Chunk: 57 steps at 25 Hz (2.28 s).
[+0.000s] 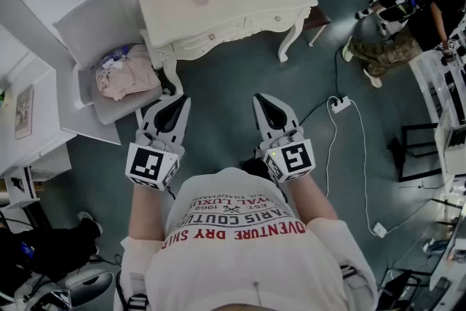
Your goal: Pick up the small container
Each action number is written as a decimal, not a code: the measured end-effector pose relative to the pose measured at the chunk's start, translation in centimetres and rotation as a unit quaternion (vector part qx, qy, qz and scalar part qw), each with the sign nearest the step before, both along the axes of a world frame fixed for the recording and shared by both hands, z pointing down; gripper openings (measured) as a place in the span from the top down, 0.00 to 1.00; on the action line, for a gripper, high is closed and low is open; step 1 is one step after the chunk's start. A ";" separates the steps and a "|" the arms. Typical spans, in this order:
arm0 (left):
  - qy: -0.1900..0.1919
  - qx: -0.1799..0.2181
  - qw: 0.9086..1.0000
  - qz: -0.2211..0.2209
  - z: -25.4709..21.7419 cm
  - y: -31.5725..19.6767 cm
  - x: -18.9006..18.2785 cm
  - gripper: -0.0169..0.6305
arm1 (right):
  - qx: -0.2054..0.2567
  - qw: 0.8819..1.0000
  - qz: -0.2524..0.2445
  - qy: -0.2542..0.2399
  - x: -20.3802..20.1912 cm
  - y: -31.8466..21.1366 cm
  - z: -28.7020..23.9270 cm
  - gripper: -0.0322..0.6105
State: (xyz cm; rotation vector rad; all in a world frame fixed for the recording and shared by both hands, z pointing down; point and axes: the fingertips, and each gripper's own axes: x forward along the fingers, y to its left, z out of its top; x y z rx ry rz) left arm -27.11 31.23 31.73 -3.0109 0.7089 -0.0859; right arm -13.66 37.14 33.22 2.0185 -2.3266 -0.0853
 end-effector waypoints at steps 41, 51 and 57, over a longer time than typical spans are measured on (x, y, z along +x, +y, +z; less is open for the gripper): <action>-0.015 -0.030 0.982 -0.185 2.9 -22.3 19.8 0.96 | -0.050 0.983 -0.173 0.020 21.7 -28.2 3.9 0.95; -0.033 -0.055 0.967 -0.248 5.5 -30.7 26.7 0.96 | -0.059 0.975 -0.216 -0.001 28.9 -38.3 5.1 0.95; -0.034 -0.059 0.963 -0.261 7.4 -36.6 27.5 0.96 | -0.077 0.972 -0.222 -0.016 29.7 -44.2 6.8 0.95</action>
